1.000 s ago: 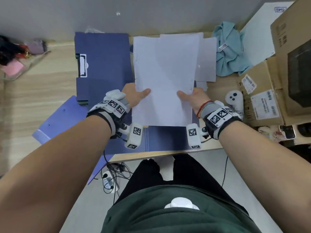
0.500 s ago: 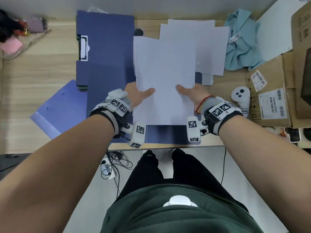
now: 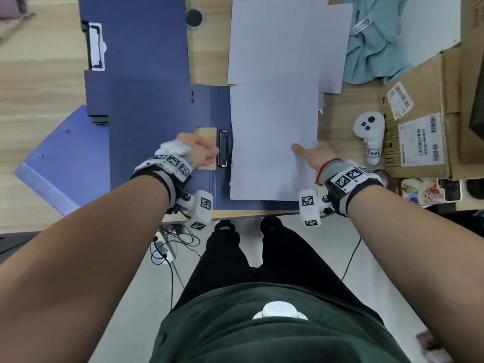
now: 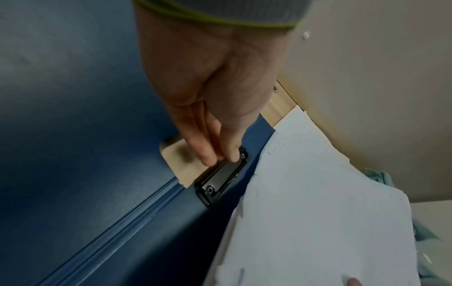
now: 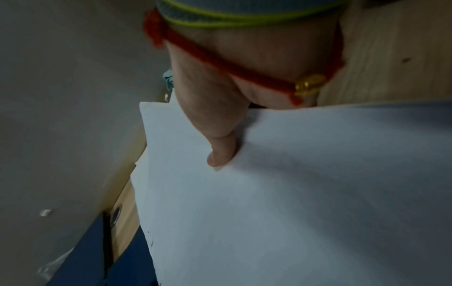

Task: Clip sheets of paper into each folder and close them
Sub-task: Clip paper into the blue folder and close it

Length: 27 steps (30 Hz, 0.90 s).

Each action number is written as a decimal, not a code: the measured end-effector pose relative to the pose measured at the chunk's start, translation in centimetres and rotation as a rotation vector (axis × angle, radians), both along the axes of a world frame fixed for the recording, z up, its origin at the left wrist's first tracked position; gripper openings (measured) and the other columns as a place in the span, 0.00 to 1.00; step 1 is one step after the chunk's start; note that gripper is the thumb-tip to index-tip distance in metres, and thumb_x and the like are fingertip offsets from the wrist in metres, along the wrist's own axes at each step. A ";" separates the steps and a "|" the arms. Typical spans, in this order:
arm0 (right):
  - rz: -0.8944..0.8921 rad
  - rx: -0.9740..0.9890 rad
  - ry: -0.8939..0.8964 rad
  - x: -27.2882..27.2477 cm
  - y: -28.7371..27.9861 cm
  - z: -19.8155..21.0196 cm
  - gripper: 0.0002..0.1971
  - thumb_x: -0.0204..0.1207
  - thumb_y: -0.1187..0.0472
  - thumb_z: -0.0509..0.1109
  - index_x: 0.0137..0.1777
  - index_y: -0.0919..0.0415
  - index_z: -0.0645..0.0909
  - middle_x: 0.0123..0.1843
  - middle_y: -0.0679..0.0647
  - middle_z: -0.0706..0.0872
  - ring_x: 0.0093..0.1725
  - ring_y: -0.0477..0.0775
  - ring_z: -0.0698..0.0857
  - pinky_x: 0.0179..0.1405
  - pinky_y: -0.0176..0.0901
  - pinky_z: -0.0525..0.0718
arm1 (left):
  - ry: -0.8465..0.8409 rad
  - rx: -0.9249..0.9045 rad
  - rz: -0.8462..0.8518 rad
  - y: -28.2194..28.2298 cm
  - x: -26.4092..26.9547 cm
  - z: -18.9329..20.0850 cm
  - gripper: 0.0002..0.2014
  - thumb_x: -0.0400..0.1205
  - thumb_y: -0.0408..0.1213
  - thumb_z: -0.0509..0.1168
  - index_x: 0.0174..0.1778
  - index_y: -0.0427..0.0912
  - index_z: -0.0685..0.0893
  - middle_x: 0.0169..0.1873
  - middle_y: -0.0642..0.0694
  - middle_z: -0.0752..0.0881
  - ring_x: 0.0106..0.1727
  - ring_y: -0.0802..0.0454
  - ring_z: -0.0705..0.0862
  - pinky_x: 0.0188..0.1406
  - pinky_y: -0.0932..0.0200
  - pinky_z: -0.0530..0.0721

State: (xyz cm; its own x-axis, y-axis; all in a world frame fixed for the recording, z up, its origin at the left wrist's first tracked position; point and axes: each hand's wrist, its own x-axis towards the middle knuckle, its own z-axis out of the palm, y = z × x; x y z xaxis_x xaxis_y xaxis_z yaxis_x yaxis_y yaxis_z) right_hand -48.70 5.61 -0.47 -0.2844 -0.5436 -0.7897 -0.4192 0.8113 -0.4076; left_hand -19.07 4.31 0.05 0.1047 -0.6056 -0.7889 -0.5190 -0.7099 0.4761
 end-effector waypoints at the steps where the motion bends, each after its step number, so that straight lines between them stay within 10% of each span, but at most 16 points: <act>1: -0.014 0.006 0.005 -0.1 0.2 -0.2 0.43 0.77 0.42 0.71 0.83 0.68 0.59 0.82 0.59 0.68 0.79 0.60 0.70 0.59 0.43 0.70 | -0.032 0.016 -0.017 -0.3 -0.1 -0.2 0.09 0.76 0.38 0.76 0.48 0.38 0.88 0.21 0.50 0.84 0.17 0.59 0.78 0.22 0.69 0.80; 4: -0.028 0.005 0.018 -0.2 0.5 -0.4 0.41 0.78 0.43 0.71 0.81 0.69 0.62 0.80 0.59 0.71 0.77 0.60 0.72 0.58 0.43 0.71 | -0.183 0.023 -0.075 -1.2 -0.9 -0.8 0.17 0.68 0.51 0.78 0.49 0.51 0.86 0.32 0.52 0.89 0.33 0.51 0.90 0.43 0.53 0.91; 8: -0.038 -0.008 0.017 0.2 0.4 -0.7 0.32 0.79 0.47 0.72 0.75 0.68 0.71 0.67 0.56 0.79 0.68 0.59 0.79 0.54 0.43 0.73 | -0.384 0.004 -0.321 -1.8 -2.5 -0.3 0.21 0.71 0.57 0.76 0.56 0.54 0.82 0.46 0.54 0.85 0.48 0.49 0.84 0.46 0.59 0.79; 19: -0.051 -0.012 -0.005 1.1 0.5 -1.1 0.28 0.78 0.50 0.73 0.71 0.68 0.75 0.58 0.55 0.81 0.57 0.55 0.79 0.56 0.41 0.73 | -0.529 0.112 -0.399 -3.5 -5.5 -0.7 0.18 0.70 0.47 0.75 0.31 0.45 0.72 0.27 0.51 0.74 0.25 0.56 0.71 0.22 0.63 0.63; 23: -0.065 -0.005 -0.022 1.0 0.4 -1.1 0.25 0.78 0.51 0.74 0.68 0.68 0.77 0.56 0.55 0.81 0.53 0.54 0.78 0.53 0.42 0.74 | -0.521 0.078 -0.354 -3.5 -5.1 -0.6 0.20 0.69 0.48 0.74 0.26 0.46 0.68 0.23 0.52 0.72 0.22 0.55 0.70 0.24 0.67 0.66; 27: -0.089 0.006 -0.043 0.9 0.4 -1.3 0.30 0.76 0.48 0.75 0.70 0.68 0.75 0.59 0.56 0.81 0.57 0.55 0.79 0.58 0.44 0.75 | -0.320 0.173 -0.105 -3.4 -2.9 -2.1 0.16 0.55 0.49 0.75 0.37 0.49 0.90 0.32 0.51 0.91 0.36 0.50 0.91 0.47 0.54 0.89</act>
State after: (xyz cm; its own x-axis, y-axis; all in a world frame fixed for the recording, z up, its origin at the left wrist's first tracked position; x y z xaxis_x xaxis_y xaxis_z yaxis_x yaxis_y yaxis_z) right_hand -47.80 6.00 -1.72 -0.2970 -0.5129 -0.8055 -0.3273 0.8471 -0.4187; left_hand -21.98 0.86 -2.00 0.3068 -0.4867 -0.8179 -0.6962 -0.7007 0.1558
